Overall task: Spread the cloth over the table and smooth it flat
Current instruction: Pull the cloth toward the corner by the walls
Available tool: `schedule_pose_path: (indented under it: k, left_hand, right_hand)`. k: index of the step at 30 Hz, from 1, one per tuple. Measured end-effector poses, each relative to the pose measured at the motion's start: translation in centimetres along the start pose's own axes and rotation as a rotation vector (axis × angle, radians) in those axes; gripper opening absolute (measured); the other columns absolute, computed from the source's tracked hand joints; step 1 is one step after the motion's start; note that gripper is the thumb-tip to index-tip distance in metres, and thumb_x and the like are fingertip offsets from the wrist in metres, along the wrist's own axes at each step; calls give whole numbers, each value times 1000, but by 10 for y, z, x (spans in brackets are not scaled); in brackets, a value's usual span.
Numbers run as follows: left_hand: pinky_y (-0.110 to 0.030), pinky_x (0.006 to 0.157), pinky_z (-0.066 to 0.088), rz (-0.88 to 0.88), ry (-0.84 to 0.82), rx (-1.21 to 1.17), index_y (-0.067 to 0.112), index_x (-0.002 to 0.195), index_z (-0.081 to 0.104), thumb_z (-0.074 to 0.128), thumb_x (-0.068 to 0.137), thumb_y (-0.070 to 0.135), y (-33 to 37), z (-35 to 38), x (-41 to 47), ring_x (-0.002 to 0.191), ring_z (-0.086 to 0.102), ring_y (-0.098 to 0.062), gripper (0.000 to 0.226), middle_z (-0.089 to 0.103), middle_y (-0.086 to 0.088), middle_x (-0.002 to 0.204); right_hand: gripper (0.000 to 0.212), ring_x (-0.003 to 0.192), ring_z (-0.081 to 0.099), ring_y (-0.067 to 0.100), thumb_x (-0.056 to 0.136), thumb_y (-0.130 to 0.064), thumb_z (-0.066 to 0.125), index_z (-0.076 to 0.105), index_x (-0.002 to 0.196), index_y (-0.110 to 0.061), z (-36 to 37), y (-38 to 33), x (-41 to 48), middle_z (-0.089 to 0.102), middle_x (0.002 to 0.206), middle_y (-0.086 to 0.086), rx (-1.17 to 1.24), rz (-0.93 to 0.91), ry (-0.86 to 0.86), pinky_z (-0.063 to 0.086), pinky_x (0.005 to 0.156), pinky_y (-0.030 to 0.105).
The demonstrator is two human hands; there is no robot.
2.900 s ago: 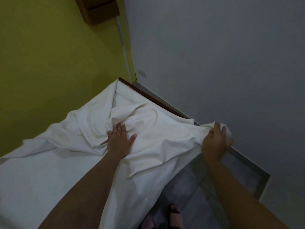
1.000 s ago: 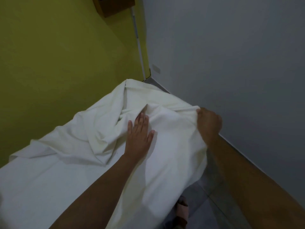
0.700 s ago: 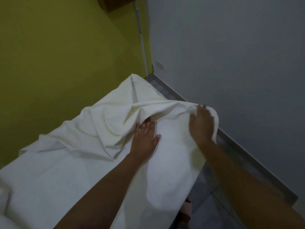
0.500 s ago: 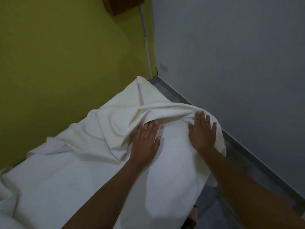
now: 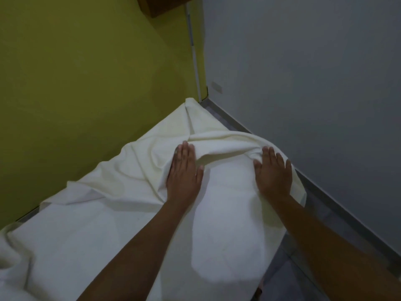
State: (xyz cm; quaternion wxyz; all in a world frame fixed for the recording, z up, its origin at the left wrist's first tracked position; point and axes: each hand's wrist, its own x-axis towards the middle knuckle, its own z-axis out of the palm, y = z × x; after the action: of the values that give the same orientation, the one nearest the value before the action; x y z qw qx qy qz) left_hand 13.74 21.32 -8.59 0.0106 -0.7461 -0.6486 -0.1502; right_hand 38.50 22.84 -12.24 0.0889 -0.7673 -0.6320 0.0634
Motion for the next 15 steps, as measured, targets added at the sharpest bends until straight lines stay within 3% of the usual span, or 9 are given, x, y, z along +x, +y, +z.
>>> schedule_pose_path:
  k: [2, 6, 11, 15]
  left_hand:
    - [-28, 119, 8, -131, -56, -88, 4, 149, 25, 21, 100, 44, -4, 0, 18, 145, 22, -24, 64, 25, -14, 156]
    - [-39, 112, 30, -364, -64, -140, 3, 139, 45, 19, 101, 47, -5, -1, 67, 130, 45, -29, 64, 50, -16, 141]
    - [-39, 120, 8, -445, -268, -166, -1, 150, 17, 16, 101, 49, -9, 23, 121, 145, 18, -28, 70, 20, -18, 157]
    - [-38, 120, 2, -434, -342, -222, -1, 151, 9, 18, 100, 53, -16, 45, 159, 148, 8, -27, 74, 11, -18, 159]
  right_hand:
    - [57, 131, 44, 33, 98, -40, 26, 39, 143, -9, 1, 0, -1, 45, 145, 13, -4, 7, 31, 23, 112, 54]
    - [57, 134, 41, 30, 97, -40, 23, 40, 143, -10, 3, -5, 3, 45, 145, 10, 0, 36, 51, 15, 113, 55]
    - [58, 136, 38, 30, 97, -41, 24, 39, 144, -10, 6, -17, 9, 42, 148, 10, 4, 46, 62, 8, 114, 56]
    - [60, 135, 42, 25, 96, -43, 20, 40, 143, -12, 4, -15, 7, 45, 145, 8, -24, 6, 85, 9, 115, 44]
